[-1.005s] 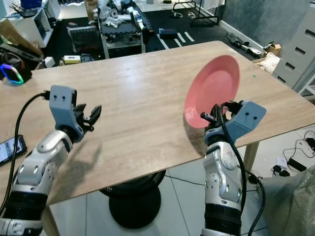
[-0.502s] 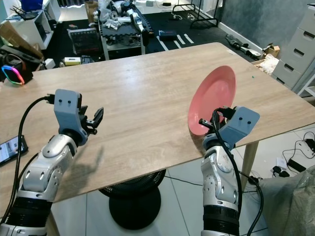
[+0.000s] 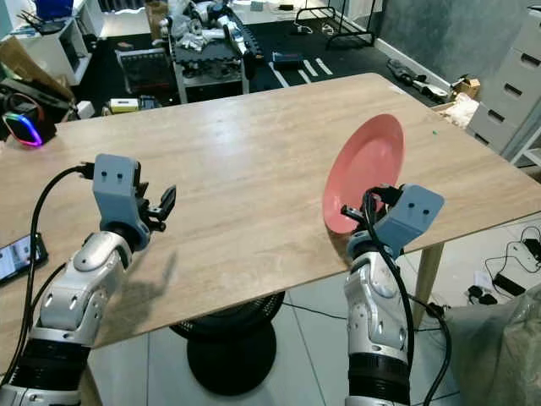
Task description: Setting the table
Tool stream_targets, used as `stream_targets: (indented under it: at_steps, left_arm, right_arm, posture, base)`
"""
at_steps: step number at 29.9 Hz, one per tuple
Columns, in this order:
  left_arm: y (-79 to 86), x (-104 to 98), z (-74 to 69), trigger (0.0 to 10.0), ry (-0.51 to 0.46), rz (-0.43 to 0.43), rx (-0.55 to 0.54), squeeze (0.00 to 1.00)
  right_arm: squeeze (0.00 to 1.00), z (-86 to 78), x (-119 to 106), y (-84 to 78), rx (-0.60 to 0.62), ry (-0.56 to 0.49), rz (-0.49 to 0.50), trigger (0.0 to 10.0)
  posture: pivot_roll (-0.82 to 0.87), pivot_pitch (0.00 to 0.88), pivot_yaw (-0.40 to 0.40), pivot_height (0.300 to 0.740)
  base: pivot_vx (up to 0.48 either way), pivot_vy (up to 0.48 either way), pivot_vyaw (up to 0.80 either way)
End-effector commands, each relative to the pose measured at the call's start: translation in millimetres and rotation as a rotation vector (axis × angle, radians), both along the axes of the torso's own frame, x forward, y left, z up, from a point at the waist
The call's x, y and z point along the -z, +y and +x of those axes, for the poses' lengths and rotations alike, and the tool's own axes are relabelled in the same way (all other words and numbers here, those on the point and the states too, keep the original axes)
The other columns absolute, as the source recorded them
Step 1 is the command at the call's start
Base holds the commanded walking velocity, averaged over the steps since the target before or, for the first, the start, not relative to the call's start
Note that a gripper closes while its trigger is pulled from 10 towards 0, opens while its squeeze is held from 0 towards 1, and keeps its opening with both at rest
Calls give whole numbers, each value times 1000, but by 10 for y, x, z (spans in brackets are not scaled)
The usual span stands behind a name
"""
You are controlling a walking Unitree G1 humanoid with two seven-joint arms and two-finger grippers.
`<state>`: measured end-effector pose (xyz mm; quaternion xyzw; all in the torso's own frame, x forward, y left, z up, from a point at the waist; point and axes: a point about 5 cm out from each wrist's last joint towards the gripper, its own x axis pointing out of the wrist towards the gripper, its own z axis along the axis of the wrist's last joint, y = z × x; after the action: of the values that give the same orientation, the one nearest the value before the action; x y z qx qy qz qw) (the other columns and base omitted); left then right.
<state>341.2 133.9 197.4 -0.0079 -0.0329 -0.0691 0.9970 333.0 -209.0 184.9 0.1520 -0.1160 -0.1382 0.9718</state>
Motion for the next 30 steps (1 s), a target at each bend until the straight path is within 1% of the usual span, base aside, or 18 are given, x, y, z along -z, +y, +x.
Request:
stream_targets:
  at_steps: [1,30]
  left_arm:
    - [-1,38,11,10000,13,5,-4,0]
    - [-18,51,22,10000,18,27,34,0]
  right_arm:
    - [0,-2,19,-29,13,3,12,10000]
    - [0,9,20,-43,24,7,12,10000]
  posture:
    - [-86,47,106,740]
    - [-85,53,114,740]
  base:
    - [0,0,-800]
    - [0,0,-800]
